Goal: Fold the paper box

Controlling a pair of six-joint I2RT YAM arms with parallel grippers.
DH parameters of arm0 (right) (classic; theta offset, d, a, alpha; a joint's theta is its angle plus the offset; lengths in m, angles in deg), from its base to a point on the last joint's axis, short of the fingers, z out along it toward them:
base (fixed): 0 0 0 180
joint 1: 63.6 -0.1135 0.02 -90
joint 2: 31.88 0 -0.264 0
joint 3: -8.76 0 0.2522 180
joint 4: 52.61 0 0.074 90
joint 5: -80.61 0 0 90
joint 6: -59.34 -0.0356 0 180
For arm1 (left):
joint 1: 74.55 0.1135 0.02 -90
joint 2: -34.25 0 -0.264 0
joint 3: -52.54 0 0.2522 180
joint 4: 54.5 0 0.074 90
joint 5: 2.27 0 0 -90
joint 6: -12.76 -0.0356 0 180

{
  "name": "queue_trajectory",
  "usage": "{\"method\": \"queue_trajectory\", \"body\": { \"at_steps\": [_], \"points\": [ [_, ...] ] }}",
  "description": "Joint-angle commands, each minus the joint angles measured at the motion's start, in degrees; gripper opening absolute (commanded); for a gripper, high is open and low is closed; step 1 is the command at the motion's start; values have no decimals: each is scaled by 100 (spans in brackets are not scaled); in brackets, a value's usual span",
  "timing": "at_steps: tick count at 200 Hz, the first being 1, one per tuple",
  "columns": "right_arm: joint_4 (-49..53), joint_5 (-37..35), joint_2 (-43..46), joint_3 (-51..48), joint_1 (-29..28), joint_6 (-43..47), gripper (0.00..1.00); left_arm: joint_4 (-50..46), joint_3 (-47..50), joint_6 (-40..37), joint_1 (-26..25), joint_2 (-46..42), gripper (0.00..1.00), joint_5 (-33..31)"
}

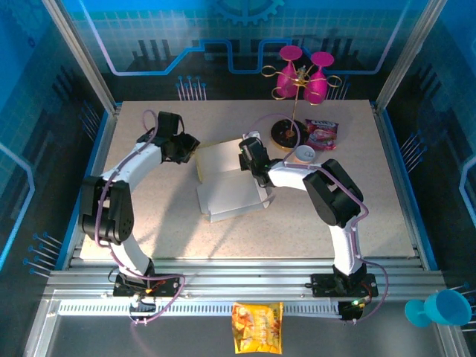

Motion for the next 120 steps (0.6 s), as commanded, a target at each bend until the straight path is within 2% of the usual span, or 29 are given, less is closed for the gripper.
{"method": "queue_trajectory", "body": {
  "at_steps": [1, 25, 56, 120],
  "points": [
    [353, 25, -40, -195, -95, -25, 0, -197, 239, 52, -18, -212, 34, -18],
    [398, 2, -20, -220, -102, -92, 0, -69, 403, 122, -36, -293, 29, 1],
    [350, 2, 46, -299, -102, -141, 4, -28, 540, 127, -79, -395, 27, -44],
    [488, 151, 496, -476, -85, -284, 36, 44, 633, -7, -158, -481, 19, -170]
  ]
}}
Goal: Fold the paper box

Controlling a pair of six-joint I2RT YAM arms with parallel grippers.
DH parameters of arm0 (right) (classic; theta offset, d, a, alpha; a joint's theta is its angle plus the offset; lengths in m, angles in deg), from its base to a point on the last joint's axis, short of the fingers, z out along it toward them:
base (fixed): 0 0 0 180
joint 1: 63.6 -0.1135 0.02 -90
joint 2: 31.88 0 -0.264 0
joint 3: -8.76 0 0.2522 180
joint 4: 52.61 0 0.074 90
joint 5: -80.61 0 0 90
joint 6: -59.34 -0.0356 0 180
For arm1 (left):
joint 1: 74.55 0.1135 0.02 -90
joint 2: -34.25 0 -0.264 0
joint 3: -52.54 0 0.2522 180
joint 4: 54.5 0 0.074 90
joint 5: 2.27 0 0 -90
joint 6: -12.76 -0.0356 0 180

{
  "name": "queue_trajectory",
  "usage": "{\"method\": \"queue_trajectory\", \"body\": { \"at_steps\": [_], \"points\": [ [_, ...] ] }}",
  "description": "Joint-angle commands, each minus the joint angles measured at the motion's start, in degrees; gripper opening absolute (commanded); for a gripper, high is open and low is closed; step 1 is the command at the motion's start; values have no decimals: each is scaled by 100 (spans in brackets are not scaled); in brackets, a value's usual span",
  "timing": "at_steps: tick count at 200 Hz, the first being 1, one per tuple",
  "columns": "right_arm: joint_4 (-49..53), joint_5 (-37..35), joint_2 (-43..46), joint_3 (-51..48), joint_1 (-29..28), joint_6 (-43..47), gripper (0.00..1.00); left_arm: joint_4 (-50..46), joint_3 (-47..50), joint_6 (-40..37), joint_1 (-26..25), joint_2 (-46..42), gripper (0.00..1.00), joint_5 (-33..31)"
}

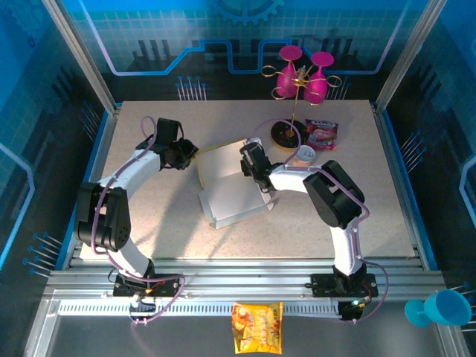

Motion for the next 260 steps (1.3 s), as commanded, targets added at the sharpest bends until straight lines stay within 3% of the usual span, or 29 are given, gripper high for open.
{"method": "queue_trajectory", "body": {
  "at_steps": [1, 58, 96, 130, 170, 195, 215, 246, 260],
  "points": [
    [277, 90, 365, -100, -48, -150, 36, -175, 139, -137, -91, -161, 19, -121],
    [750, 274, 826, -47, 22, -549, 57, -75, 153, -303, -185, -226, 5, -254],
    [1248, 517, 1311, 112, 190, -994, 62, 1, 169, -427, -202, -300, 0, -300],
    [1866, 1069, 1834, 308, 591, -2175, 63, 74, 138, -569, -210, -383, 0, -345],
    [2724, 2226, 1616, 1027, 1188, -3683, 62, 168, 70, -762, -227, -433, 0, -367],
    [2429, 2741, 1464, 1260, 1286, -3914, 61, 84, -68, -891, -236, -404, 0, -471],
    [2541, 3113, 1263, 1603, 1252, -3786, 54, 60, -171, -905, -236, -310, 0, -504],
    [2785, 3017, 1200, 1538, 1068, -3545, 52, 9, -338, -866, -245, -176, 0, -647],
    [2411, 2968, 1395, 1122, 1109, -3736, 53, 37, -365, -930, -245, -173, 0, -674]
  ]
}}
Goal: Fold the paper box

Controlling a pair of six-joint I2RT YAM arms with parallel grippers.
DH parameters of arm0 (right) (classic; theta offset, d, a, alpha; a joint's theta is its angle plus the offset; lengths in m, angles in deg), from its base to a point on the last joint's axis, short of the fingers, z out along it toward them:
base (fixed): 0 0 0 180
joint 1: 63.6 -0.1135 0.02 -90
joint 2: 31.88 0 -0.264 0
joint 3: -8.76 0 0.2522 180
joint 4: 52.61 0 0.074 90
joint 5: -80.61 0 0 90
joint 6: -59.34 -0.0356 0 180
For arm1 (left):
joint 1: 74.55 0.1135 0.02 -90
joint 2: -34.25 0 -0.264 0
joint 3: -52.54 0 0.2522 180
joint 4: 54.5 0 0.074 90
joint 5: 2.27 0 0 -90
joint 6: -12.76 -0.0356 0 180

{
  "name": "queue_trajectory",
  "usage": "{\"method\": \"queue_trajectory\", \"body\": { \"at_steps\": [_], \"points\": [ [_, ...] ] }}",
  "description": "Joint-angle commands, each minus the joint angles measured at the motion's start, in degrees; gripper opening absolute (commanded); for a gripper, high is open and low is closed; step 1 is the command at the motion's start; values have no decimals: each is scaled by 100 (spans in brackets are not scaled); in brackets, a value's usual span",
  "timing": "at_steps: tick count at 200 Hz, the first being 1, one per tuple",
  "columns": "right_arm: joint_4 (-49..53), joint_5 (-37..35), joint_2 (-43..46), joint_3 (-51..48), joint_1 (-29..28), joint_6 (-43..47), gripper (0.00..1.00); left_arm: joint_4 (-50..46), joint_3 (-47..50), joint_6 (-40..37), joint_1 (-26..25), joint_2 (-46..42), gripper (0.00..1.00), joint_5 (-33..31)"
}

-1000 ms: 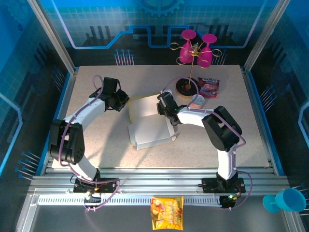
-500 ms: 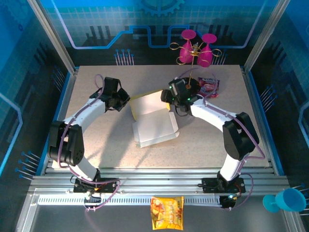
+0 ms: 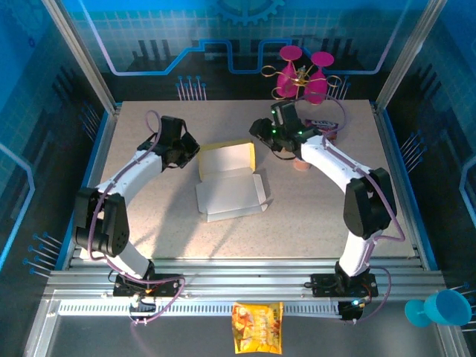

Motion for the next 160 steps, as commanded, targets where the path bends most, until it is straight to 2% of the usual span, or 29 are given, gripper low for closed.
{"method": "queue_trajectory", "body": {
  "at_steps": [1, 16, 67, 109, 130, 160],
  "points": [
    [-77, 72, 122, -422, -30, -168, 53, -52, -254, -186, 13, 70, 0, -195],
    [-345, 147, 181, -601, 62, -223, 53, 3, -236, -261, 12, 57, 0, -179],
    [-256, 723, -325, 42, 284, -54, 52, 60, -203, -360, 4, 40, 0, -145],
    [-329, 1006, -499, 136, 271, -133, 50, 62, -210, -360, 3, 48, 0, -165],
    [-279, 1129, -642, 149, 271, -133, 47, 69, -189, -360, -3, 48, 0, -167],
    [-322, 1233, -775, 50, 263, -203, 33, 69, -184, -360, -9, 39, 0, -164]
  ]
}}
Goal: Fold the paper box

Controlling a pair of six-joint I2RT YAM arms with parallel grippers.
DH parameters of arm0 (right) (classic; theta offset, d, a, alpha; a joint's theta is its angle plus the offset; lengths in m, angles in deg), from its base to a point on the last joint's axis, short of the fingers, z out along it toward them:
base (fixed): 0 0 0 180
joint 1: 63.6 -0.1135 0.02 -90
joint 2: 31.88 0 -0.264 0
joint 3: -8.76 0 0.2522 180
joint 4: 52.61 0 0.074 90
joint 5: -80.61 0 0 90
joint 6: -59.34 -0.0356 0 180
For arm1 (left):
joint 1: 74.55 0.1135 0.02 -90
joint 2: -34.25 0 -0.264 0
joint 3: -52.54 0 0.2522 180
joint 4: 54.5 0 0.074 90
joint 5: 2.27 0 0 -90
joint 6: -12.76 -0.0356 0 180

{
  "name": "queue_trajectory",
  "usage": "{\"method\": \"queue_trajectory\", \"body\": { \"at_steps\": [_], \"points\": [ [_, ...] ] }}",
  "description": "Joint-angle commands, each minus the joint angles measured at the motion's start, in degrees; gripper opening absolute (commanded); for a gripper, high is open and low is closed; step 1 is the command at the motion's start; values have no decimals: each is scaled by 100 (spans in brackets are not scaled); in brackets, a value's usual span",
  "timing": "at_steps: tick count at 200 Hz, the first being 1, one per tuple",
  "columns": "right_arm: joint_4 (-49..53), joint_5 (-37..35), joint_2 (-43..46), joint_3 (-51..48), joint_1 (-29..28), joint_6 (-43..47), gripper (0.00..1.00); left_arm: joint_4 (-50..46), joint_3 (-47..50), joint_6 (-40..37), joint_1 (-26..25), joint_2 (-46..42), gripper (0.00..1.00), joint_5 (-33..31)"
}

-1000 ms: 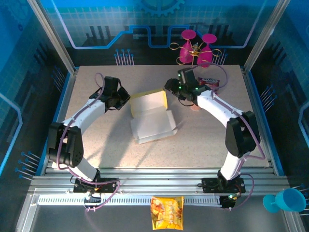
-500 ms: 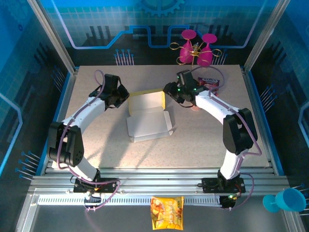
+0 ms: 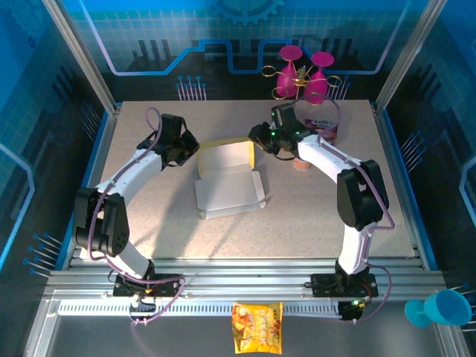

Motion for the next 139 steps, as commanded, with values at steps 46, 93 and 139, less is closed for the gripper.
{"method": "queue_trajectory", "body": {
  "at_steps": [46, 93, 139],
  "points": [
    [74, 193, -143, -149, 20, -108, 11, 142, -7, -111, -2, -13, 0, -15],
    [162, 115, 60, -352, -71, 144, 8, 559, 500, -180, -38, -277, 0, 94],
    [-327, -36, 464, -1115, -257, 322, 13, 1268, 1316, -240, -73, -784, 0, 114]
  ]
}}
